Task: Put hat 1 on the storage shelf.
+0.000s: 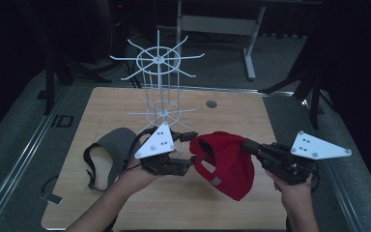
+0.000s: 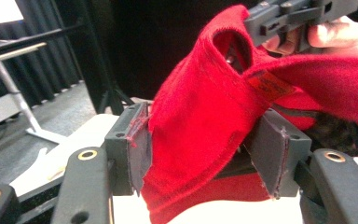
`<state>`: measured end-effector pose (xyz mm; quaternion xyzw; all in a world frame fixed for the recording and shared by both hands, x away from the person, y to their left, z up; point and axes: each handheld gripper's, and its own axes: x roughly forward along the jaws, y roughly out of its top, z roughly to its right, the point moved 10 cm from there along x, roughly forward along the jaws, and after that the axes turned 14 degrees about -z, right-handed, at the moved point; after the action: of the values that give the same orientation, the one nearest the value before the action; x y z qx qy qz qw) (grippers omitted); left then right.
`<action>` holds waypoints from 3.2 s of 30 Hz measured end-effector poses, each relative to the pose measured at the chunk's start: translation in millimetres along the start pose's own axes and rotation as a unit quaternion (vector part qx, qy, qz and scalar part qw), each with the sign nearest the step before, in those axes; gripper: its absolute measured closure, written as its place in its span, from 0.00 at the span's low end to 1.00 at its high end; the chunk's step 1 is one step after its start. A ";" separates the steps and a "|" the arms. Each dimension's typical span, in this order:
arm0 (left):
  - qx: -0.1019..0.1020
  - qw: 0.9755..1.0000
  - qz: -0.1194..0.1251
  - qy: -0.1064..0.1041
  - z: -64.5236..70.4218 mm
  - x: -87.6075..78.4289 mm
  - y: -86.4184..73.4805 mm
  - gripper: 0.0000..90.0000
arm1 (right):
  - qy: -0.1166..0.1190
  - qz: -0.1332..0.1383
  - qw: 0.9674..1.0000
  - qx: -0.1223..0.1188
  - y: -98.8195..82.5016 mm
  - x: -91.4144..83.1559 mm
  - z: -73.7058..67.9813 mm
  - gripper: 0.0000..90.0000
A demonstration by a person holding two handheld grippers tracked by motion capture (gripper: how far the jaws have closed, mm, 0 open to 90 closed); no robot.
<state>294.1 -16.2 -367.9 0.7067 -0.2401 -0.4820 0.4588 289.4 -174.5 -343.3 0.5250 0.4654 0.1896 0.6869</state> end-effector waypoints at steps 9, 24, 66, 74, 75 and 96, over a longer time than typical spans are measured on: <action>-0.044 0.998 0.005 0.050 -26.9 -19.1 -18.0 0.48 | -0.010 0.012 1.000 0.005 7.3 -9.5 2.9 0.99; -0.077 0.996 -0.011 0.037 -17.1 -9.5 -84.5 0.24 | -0.062 0.024 0.997 0.036 20.5 -22.1 28.8 0.99; -0.144 0.984 -0.070 0.082 -3.9 1.0 -228.1 0.10 | -0.142 0.055 0.985 0.080 131.2 10.7 92.2 0.99; -0.151 0.983 -0.062 0.085 -6.2 -1.5 -229.4 0.10 | -0.133 0.036 0.988 0.071 129.6 33.6 85.5 0.98; -0.153 0.983 -0.062 0.083 -6.2 -1.4 -229.9 0.10 | -0.132 0.033 0.988 0.071 126.5 35.9 84.8 0.98; -0.156 0.982 -0.064 0.084 -5.7 -0.5 -232.4 0.10 | -0.093 -0.006 0.995 0.041 73.6 54.8 61.9 0.98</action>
<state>275.2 94.3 -571.5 0.6783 -0.0769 -0.4805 0.5506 385.2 -139.4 -300.3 0.5652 0.4099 0.1168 0.7064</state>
